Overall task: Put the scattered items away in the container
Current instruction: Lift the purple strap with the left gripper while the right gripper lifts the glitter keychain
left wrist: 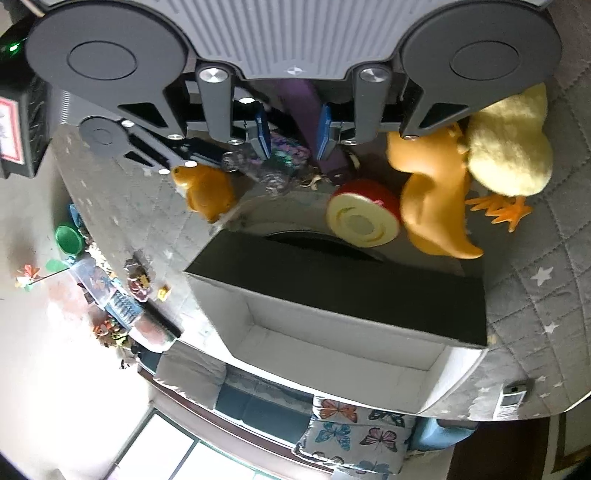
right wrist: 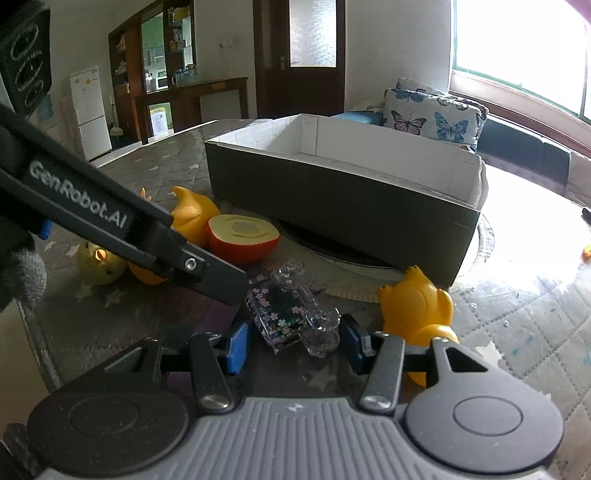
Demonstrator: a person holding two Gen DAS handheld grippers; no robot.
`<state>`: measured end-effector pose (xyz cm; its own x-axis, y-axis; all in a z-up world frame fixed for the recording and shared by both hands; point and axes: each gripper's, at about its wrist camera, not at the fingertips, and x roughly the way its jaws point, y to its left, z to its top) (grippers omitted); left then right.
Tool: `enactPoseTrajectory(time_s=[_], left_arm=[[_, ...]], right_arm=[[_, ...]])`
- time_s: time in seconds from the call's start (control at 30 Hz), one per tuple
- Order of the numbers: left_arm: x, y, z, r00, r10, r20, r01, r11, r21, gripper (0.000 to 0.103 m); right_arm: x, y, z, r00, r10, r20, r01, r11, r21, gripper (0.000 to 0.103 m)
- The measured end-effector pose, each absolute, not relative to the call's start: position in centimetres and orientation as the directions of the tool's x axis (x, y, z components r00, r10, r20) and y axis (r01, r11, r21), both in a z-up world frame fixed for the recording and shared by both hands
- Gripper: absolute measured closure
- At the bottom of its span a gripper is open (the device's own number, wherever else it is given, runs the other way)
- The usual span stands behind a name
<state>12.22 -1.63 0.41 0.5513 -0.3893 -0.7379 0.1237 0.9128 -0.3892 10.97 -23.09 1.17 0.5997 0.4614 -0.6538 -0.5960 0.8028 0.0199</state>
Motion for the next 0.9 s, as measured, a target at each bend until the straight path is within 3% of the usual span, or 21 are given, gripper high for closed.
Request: enactPoseTrajectory(time_s=[0.37, 0.9], left_arm=[[14.6, -2.2, 0.3, 0.528, -0.394, -0.752, -0.001, 0.886, -0.465, 0.071], [17.8, -2.6, -1.0, 0.469, -0.368, -0.803, -0.103, 0.88, -0.463, 0.068]], right_arm=[[10.5, -23.0, 1.3, 0.604, 0.459, -0.652, -0.591, 0.806, 0.021, 0.053], [10.2, -21.6, 1.2, 0.623, 0.443, -0.644, -0.605, 0.796, -0.038, 0.053]])
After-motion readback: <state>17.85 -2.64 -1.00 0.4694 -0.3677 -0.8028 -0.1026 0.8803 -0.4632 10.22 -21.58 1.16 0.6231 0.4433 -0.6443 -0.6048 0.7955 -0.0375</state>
